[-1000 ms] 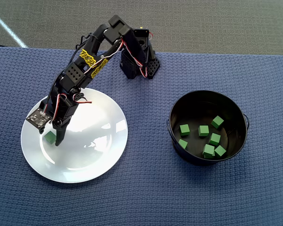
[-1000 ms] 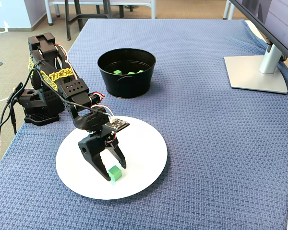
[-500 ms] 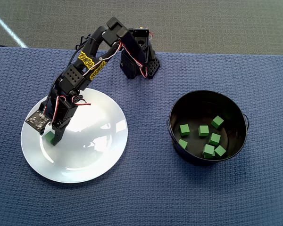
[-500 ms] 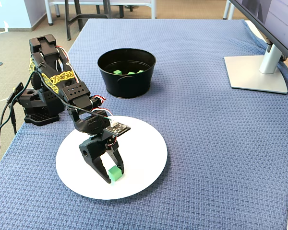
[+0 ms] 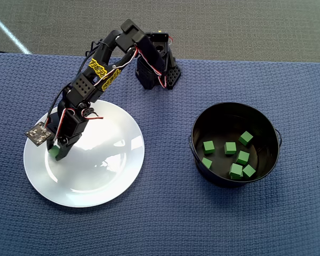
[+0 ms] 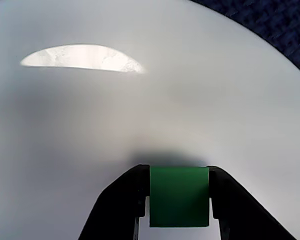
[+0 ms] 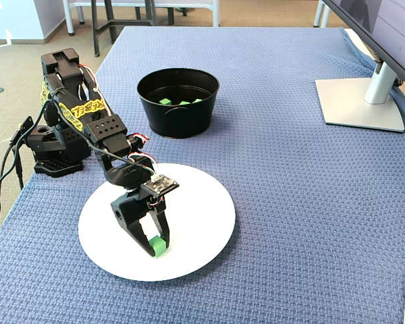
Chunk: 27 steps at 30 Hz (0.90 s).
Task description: Pick up the green cubes from the white plate and place them in the black recipient
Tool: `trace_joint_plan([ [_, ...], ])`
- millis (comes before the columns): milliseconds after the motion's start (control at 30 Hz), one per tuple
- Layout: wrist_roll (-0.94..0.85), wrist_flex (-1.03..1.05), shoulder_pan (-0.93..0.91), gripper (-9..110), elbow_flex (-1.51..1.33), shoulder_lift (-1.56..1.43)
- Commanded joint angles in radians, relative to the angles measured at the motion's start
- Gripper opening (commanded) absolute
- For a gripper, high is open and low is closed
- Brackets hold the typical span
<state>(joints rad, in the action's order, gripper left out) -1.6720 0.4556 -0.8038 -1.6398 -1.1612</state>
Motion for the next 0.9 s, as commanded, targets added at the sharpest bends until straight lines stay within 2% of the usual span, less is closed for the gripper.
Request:
trace_joint_plan([
  [0,0.106,0.155,0.038,0,0.101,-0.127],
  [133,0.137,0.308,0.078,0,0.092,-0.252],
  [333,0.17,0.344,0.183,0,-0.147,-0.571],
  [467,0.29,0.405,0.318,0,-0.282,-0.787],
  [600,0.515,0.497,0.505,0,-0.347,-0.956],
  [867,1.186,0.548,0.942,0,-0.331,-1.129],
])
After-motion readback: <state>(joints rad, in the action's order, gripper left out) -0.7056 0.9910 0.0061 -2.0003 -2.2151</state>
